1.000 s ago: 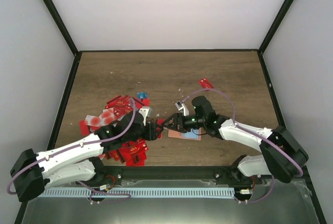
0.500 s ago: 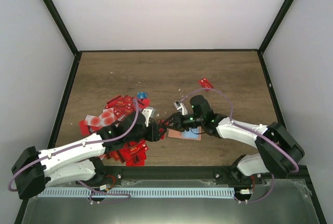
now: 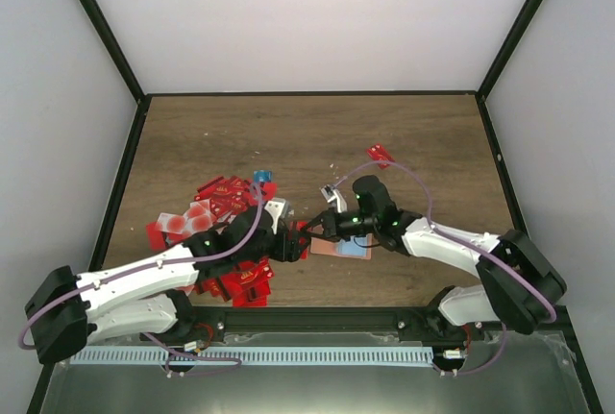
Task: Put the credit cards into the card holder
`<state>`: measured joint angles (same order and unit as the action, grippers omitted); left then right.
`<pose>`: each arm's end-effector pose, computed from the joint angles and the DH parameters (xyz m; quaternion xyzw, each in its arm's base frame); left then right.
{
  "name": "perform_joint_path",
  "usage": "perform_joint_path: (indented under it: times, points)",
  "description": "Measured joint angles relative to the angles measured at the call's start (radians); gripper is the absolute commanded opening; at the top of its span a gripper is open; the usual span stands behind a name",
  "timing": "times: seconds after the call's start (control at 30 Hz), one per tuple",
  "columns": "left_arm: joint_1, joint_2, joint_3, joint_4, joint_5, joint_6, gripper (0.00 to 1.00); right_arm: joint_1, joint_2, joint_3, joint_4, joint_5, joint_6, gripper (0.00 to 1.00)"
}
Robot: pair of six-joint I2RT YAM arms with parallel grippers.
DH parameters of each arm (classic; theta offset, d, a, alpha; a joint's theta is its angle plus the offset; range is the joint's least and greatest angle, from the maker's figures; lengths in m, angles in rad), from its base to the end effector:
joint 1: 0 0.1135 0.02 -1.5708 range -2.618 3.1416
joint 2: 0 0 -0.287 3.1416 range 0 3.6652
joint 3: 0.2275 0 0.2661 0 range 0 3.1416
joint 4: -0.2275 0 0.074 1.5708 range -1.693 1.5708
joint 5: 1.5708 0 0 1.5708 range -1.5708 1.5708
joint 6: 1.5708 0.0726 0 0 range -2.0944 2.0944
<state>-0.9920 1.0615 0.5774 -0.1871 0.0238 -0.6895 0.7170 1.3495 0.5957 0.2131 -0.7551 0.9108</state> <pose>0.1365 -0.2121 0.2054 0.1408 0.8894 -0.3311 0.2820 0.1903 0.2319 0.1945 -0.1025 0.8227 0.5532 0.0812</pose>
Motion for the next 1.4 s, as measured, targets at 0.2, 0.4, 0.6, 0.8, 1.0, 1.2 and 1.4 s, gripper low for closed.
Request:
perform_joint_path:
  times: [0.2,0.4,0.6,0.8,1.0,1.2,1.4]
  points:
    - [0.000,-0.111,0.019,-0.060,-0.033,0.018,0.95,-0.017,-0.092,-0.002,-0.017,-0.021,-0.087,0.01]
    - [0.008,-0.257,0.019,-0.063,-0.021,0.019,0.92,-0.080,-0.219,-0.021,-0.018,-0.105,-0.158,0.01]
    - [0.026,-0.341,-0.013,0.033,0.111,0.021,0.82,-0.099,-0.315,-0.030,0.019,-0.226,-0.204,0.01]
    - [0.032,-0.347,-0.021,0.120,0.232,0.029,0.70,-0.099,-0.383,-0.067,0.104,-0.327,-0.201,0.01]
    - [0.035,-0.346,-0.049,0.207,0.332,0.029,0.60,-0.099,-0.404,-0.074,0.144,-0.376,-0.195,0.01]
    - [0.035,-0.325,-0.069,0.270,0.411,0.018,0.47,-0.099,-0.405,-0.074,0.155,-0.394,-0.194,0.01]
    - [0.035,-0.296,-0.076,0.315,0.458,0.017,0.28,-0.099,-0.404,-0.074,0.155,-0.401,-0.194,0.01]
